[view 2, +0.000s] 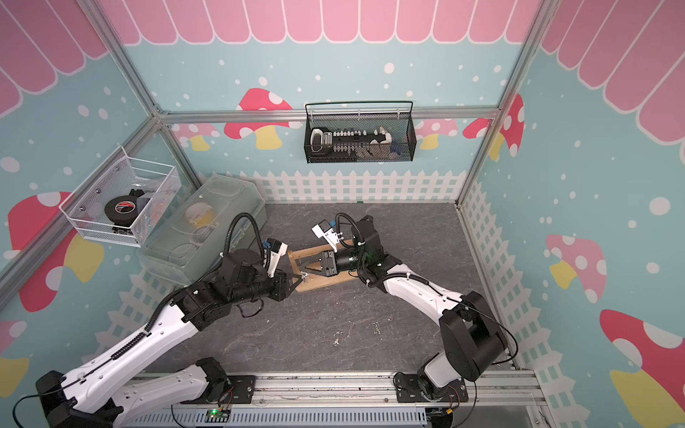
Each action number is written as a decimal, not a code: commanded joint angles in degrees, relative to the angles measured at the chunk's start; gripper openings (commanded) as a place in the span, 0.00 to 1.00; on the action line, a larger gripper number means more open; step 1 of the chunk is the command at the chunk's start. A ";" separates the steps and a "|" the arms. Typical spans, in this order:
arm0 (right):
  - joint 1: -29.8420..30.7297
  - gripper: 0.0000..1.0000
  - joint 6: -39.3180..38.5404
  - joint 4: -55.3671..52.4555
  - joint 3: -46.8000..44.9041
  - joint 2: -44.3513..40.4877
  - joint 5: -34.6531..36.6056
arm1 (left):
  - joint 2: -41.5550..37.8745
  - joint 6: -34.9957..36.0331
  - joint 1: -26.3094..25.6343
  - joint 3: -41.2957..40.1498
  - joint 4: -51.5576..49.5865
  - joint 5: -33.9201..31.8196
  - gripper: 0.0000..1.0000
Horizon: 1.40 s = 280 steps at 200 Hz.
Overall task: Hang the necklace on the jewelry display stand
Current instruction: Pick up the necklace from the center of the board.
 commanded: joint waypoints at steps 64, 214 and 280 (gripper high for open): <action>0.21 0.00 1.63 2.29 0.97 1.15 -0.90 | 0.36 1.49 -0.14 0.23 2.02 0.16 0.40; 0.73 0.00 1.54 1.94 1.68 1.75 -0.54 | -0.22 1.91 -0.20 -0.13 1.94 0.50 0.40; 1.04 0.00 3.30 3.78 1.52 1.85 -0.75 | -1.54 1.89 -0.26 -1.48 3.07 -1.03 0.40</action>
